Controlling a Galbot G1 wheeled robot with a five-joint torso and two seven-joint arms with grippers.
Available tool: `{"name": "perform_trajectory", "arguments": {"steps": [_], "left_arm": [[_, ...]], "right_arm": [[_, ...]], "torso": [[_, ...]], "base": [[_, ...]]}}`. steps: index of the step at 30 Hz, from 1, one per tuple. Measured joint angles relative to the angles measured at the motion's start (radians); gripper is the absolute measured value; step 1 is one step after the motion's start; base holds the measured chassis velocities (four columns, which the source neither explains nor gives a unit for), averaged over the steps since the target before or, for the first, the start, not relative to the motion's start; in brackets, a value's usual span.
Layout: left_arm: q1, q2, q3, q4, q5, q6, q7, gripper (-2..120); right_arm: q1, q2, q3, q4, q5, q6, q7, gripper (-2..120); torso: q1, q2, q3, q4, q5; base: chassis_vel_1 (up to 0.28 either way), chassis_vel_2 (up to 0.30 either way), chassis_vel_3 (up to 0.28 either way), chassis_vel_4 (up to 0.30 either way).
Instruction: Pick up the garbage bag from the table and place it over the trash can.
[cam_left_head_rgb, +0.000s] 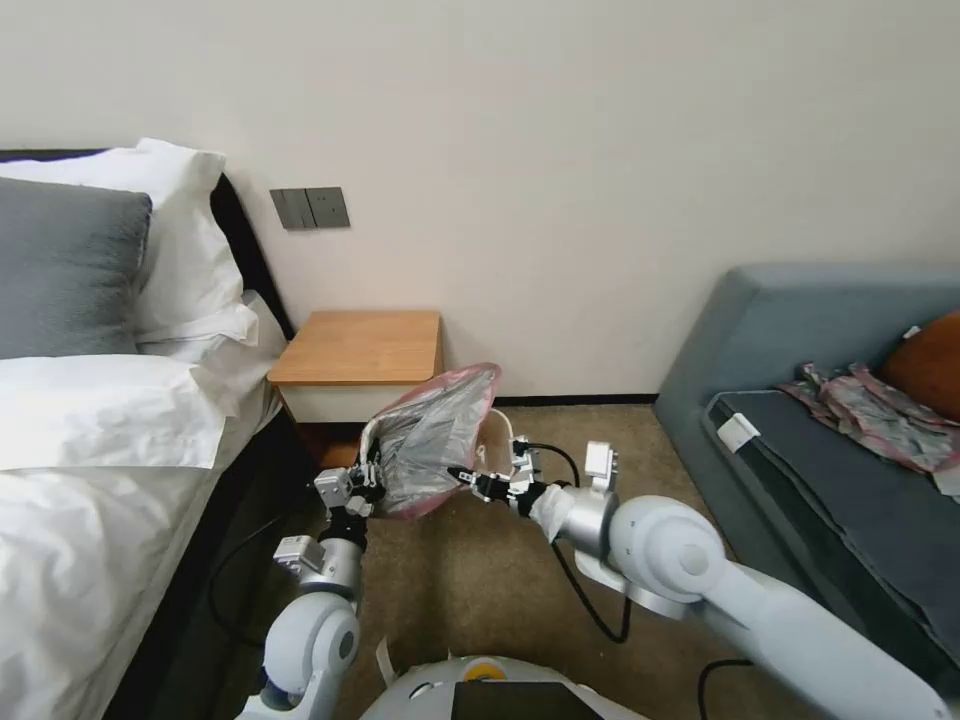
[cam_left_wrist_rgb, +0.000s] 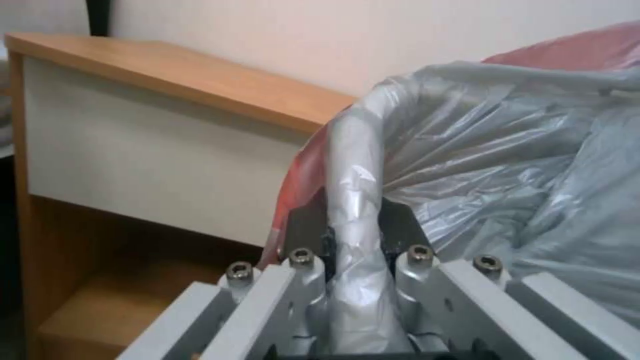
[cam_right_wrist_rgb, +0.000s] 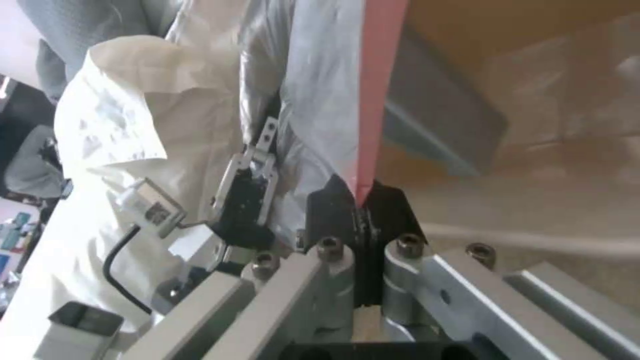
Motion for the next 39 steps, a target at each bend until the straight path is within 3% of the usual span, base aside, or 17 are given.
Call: {"name": "perform_trajectory", "arguments": {"steps": [8,19,39], "left_arm": [[-0.007,-0.007,-0.011,0.01,-0.045,0.002,-0.023,7],[-0.017,-0.005,-0.039,-0.003,-0.105,0.017,-0.051,7],[-0.006,0.009,-0.049,-0.03,-0.147,0.021,-0.052,7]], "right_arm": [[-0.09,-0.047,0.046,0.045,-0.04,0.011,-0.016,0],[-0.187,-0.046,0.07,0.066,-0.129,0.021,-0.045,0],[-0.21,-0.019,0.082,-0.035,-0.309,0.018,-0.106,0]], "torso": [[0.0,0.0,0.0,0.0,0.0001],[0.0,0.0,0.0,0.0,0.0],[0.0,0.0,0.0,0.0,0.0]], "base": [[0.0,0.0,0.0,0.0],[0.0,0.0,0.0,0.0],[0.0,0.0,0.0,0.0]]}}
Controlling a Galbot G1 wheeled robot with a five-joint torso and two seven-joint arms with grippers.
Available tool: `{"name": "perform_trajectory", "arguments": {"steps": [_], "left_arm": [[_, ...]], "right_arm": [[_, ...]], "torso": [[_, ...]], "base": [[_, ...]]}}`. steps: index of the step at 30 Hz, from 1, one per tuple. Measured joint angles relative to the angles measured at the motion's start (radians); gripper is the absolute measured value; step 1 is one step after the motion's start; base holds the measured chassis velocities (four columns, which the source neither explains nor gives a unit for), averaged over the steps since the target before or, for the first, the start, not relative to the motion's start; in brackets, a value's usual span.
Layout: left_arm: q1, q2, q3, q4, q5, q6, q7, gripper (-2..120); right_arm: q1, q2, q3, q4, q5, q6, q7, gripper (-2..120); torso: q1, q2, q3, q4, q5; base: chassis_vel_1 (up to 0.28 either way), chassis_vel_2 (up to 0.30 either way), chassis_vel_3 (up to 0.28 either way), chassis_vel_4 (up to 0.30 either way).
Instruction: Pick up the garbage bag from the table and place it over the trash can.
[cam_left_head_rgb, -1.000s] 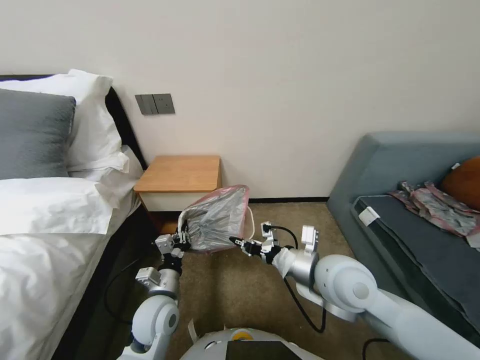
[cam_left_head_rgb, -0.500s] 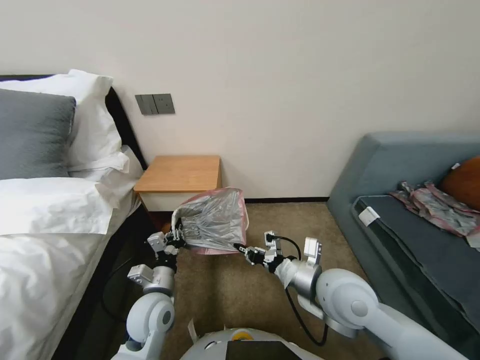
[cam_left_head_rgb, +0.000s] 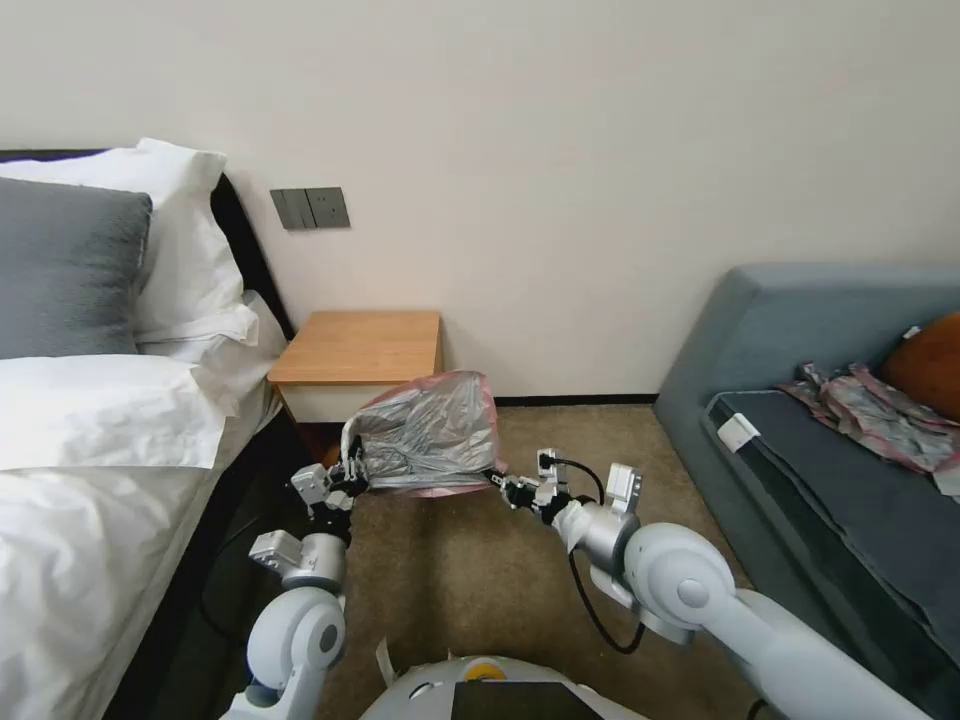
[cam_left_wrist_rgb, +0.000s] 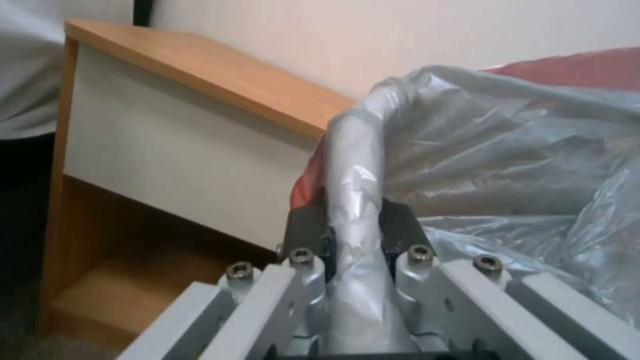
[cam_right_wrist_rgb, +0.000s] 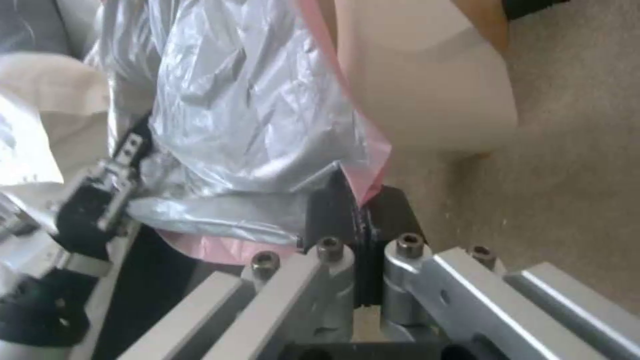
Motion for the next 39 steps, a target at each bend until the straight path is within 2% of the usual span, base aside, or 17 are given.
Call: {"name": "perform_trajectory", "arguments": {"steps": [2,5,6,9,10,12,14,18,19,22,24,27,28,29,33,39], "left_arm": [[0.0,0.0,0.0,0.0,-0.001,0.0,0.0,7],[-0.004,0.0,-0.001,0.0,-0.003,-0.001,0.0,7],[-0.004,0.0,-0.001,0.0,-0.003,-0.001,0.0,7],[-0.008,-0.005,-0.003,0.001,-0.003,-0.001,-0.001,7],[-0.008,-0.005,-0.003,0.001,-0.003,-0.001,-0.001,7],[-0.007,-0.01,-0.005,0.002,-0.003,-0.002,-0.002,7],[-0.008,-0.012,-0.005,0.003,-0.003,-0.002,-0.002,7],[-0.013,-0.014,-0.007,0.007,-0.003,-0.002,-0.004,7],[-0.013,-0.014,-0.007,0.007,-0.003,-0.002,-0.004,7],[-0.01,-0.015,-0.015,0.008,-0.003,-0.002,-0.007,7],[-0.008,-0.015,-0.018,0.008,-0.003,-0.003,-0.008,7],[-0.003,-0.01,-0.019,0.003,-0.002,-0.005,-0.008,7],[-0.003,-0.01,-0.019,0.003,-0.002,-0.005,-0.008,7],[-0.003,-0.008,-0.019,0.001,-0.002,-0.005,-0.008,7],[-0.002,-0.002,-0.018,-0.004,-0.001,-0.005,-0.008,7],[-0.007,0.004,-0.009,-0.007,0.0,-0.004,-0.008,7]], "right_arm": [[-0.006,-0.001,-0.001,0.0,-0.014,-0.004,-0.006,0],[-0.044,-0.009,0.005,0.011,-0.054,-0.009,-0.012,15],[-0.044,-0.009,0.005,0.011,-0.054,-0.009,-0.012,15],[-0.108,-0.033,0.03,0.036,-0.12,-0.007,-0.033,28],[-0.108,-0.033,0.03,0.036,-0.12,-0.007,-0.033,28],[-0.119,-0.04,0.047,0.058,-0.121,-0.005,-0.031,40],[-0.122,-0.044,0.057,0.069,-0.122,-0.005,-0.031,43],[-0.128,-0.071,0.097,0.105,-0.128,-0.006,-0.031,61],[-0.128,-0.071,0.097,0.105,-0.128,-0.006,-0.031,61],[-0.142,-0.089,0.13,0.106,-0.138,-0.007,-0.031,77],[-0.142,-0.091,0.141,0.106,-0.143,-0.007,-0.031,80],[-0.104,-0.1,0.168,0.107,-0.205,-0.002,-0.058,93],[-0.104,-0.1,0.168,0.107,-0.205,-0.002,-0.058,93],[-0.089,-0.105,0.176,0.109,-0.234,0.0,-0.078,98],[-0.036,-0.114,0.177,0.103,-0.276,0.003,-0.116,100],[0.067,-0.094,0.111,0.047,-0.312,0.001,-0.178,100]], "torso": [[0.0,0.0,0.0,0.0,0.0],[0.0,0.0,0.0,0.0,0.0001],[0.0,0.0,0.0,0.0,0.0001],[0.0,0.0,0.0,-0.0005,0.0],[0.0,0.0,0.0,-0.0005,0.0],[0.0,0.0,0.0,0.0001,0.0001],[0.0,0.0,0.0,0.0002,0.0001],[0.0,0.0,0.0,0.0,0.0],[0.0,0.0,0.0,0.0,0.0],[0.0,0.0,0.0,-0.0002,0.0001],[0.0,0.0,0.0,0.0,0.0001],[0.0,0.0,0.0,0.0,0.0001],[0.0,0.0,0.0,0.0,0.0001],[0.0,0.0,0.0,0.0001,0.0001],[0.0,0.0,0.0,-0.0001,-0.0001],[0.0,0.0,0.0,-0.0001,0.0]], "base": [[0.0,0.0,0.0,0.0],[0.0,0.0,0.0,0.0],[0.0,0.0,0.0,0.0],[0.0,0.0,0.0,0.0],[0.0,0.0,0.0,0.0],[0.0,0.0,0.0,0.0],[0.0,0.0,0.0,0.0],[0.0,0.0,0.0,0.0],[0.0,0.0,0.0,0.0],[0.0,0.0,0.0,0.0],[0.0,0.0,0.0,0.0],[0.0,0.0,0.0,0.0],[0.0,0.0,0.0,0.0],[0.0,0.0,0.0,0.0],[0.0,0.0,0.0,0.0],[0.0,0.0,0.0,0.0]]}}
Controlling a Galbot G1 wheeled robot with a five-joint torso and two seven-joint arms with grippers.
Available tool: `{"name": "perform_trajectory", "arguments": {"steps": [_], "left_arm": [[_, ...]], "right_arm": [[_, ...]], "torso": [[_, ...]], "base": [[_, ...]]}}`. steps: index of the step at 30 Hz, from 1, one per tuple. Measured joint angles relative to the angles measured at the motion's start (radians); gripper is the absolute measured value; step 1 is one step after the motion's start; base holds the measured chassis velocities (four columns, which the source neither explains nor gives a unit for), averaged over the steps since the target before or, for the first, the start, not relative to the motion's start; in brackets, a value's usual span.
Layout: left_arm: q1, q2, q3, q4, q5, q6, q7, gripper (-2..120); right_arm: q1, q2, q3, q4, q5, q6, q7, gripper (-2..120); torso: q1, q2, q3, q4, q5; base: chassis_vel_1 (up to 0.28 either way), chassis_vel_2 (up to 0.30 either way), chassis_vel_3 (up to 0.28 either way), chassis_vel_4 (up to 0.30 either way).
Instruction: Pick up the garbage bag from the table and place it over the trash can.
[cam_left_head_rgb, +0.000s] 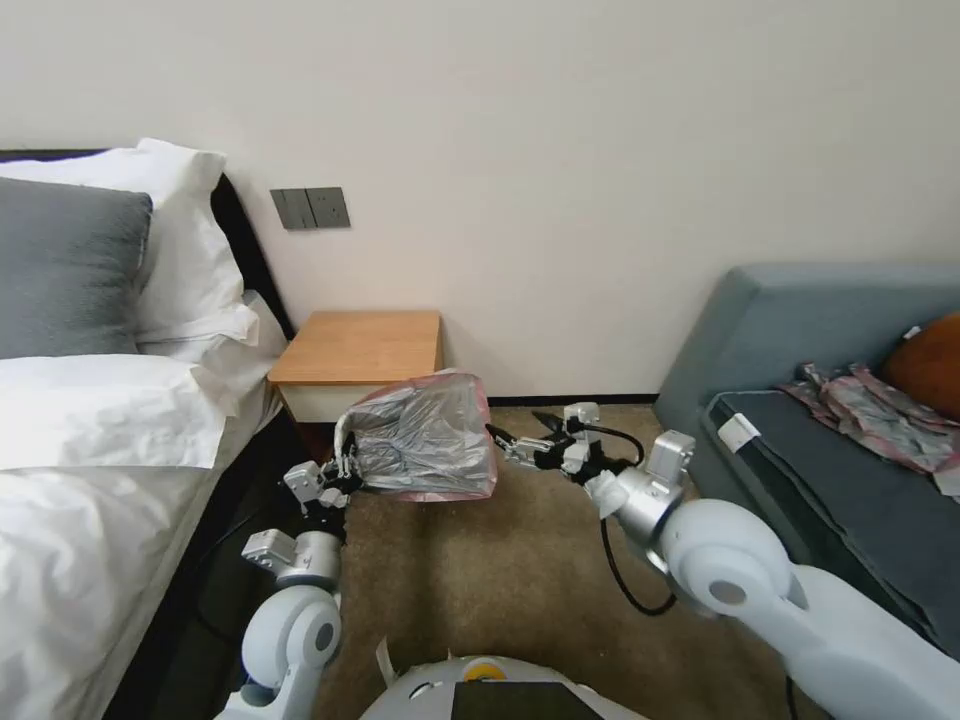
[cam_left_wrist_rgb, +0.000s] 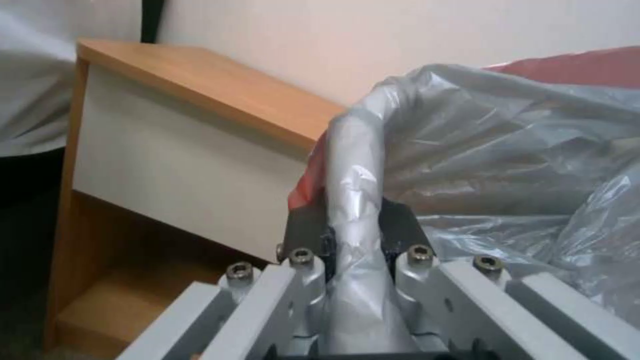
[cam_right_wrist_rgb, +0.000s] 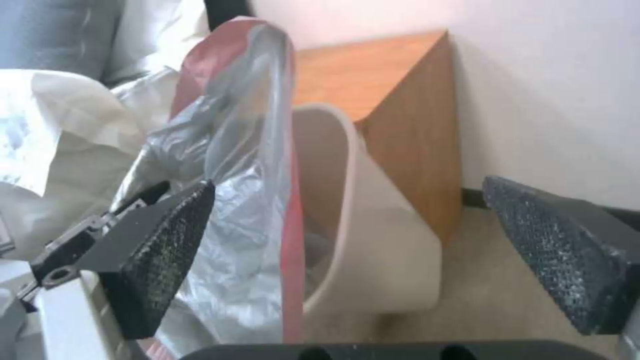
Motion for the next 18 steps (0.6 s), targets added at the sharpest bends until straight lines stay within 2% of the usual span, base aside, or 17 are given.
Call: {"name": "perform_trajectory", "arguments": {"steps": [13,16,18], "left_arm": [[0.004,-0.01,0.01,-0.002,0.012,0.001,0.005,7],[0.004,-0.014,0.012,-0.002,0.016,0.002,0.005,7],[0.004,-0.017,0.014,-0.002,0.02,0.002,0.006,7]], "right_arm": [[0.025,0.035,-0.048,-0.064,-0.082,-0.007,-0.096,97],[0.023,0.038,-0.053,-0.064,-0.088,-0.008,-0.108,91],[0.023,0.039,-0.055,-0.064,-0.095,-0.008,-0.119,82]], "torso": [[0.0,0.0,0.0,0.0,0.0],[0.0,0.0,0.0,0.0001,0.0],[0.0,0.0,0.0,0.0,0.0]], "base": [[0.0,0.0,0.0,0.0],[0.0,0.0,0.0,0.0],[0.0,0.0,0.0,0.0]]}}
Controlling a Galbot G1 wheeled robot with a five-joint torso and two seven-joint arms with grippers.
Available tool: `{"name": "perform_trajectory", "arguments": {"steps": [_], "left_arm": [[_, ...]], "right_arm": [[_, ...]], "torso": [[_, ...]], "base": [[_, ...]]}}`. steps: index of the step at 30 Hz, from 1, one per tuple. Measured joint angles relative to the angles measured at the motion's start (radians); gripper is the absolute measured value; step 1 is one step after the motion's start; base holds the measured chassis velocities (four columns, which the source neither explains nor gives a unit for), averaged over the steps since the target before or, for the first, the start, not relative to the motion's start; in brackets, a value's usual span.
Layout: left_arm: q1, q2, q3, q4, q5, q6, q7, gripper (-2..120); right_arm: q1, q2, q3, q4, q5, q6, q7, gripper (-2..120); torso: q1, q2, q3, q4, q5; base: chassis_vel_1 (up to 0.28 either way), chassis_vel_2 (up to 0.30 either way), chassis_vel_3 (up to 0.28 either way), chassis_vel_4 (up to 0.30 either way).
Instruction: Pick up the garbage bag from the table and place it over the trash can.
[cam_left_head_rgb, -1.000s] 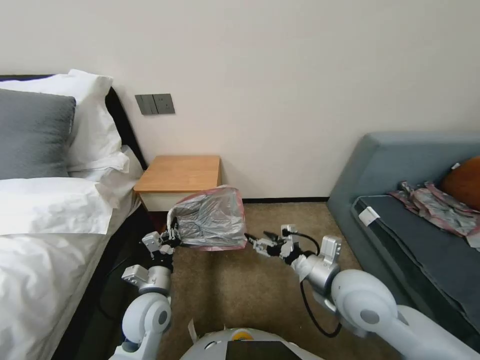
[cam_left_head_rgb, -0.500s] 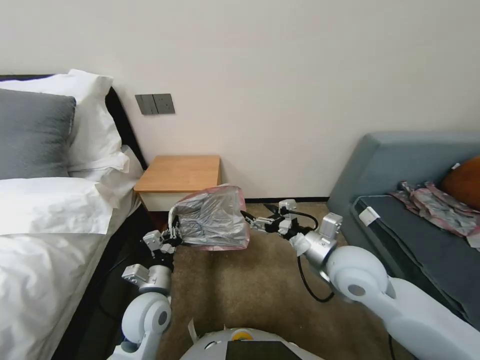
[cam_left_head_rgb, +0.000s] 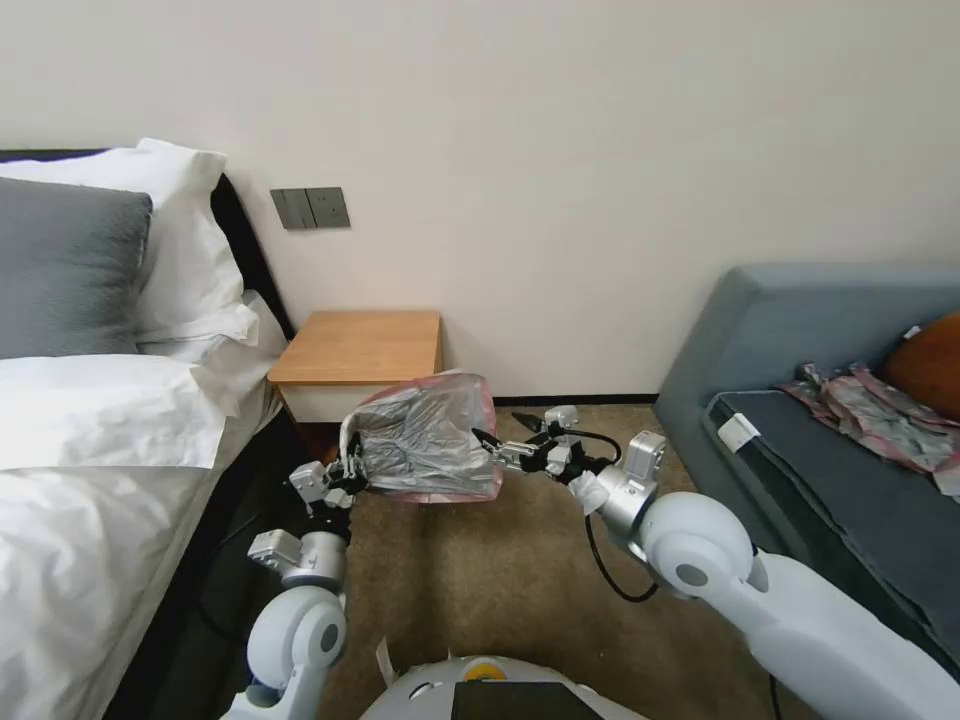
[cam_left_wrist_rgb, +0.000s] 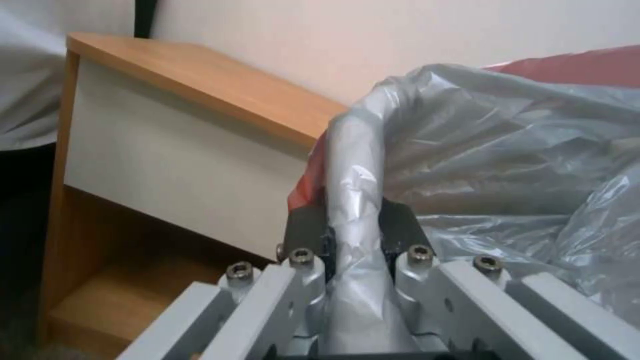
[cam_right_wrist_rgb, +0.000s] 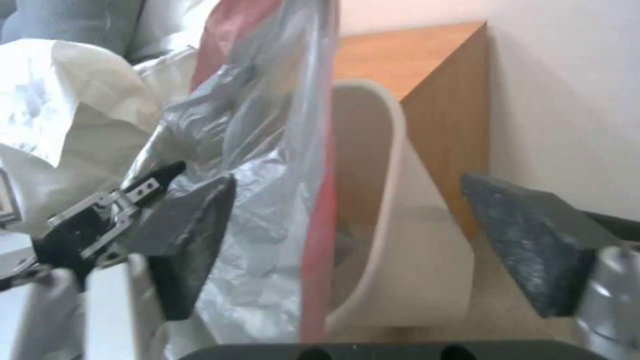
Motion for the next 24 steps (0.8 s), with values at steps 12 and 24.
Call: {"name": "perform_trajectory", "arguments": {"steps": [12,24], "left_arm": [[-0.004,-0.014,0.013,0.01,0.014,0.002,0.005,7],[-0.003,-0.014,0.011,0.011,0.019,0.002,0.022,7]], "right_arm": [[0.008,0.003,-0.011,-0.009,-0.002,-0.004,-0.026,69],[0.035,0.01,-0.041,-0.023,-0.001,-0.006,-0.03,68]], "torso": [[0.0,0.0,0.0,0.0,0.0],[0.0,0.0,0.0,0.0,0.0]], "base": [[0.0,0.0,0.0,0.0],[0.0,0.0,0.0,0.0]]}}
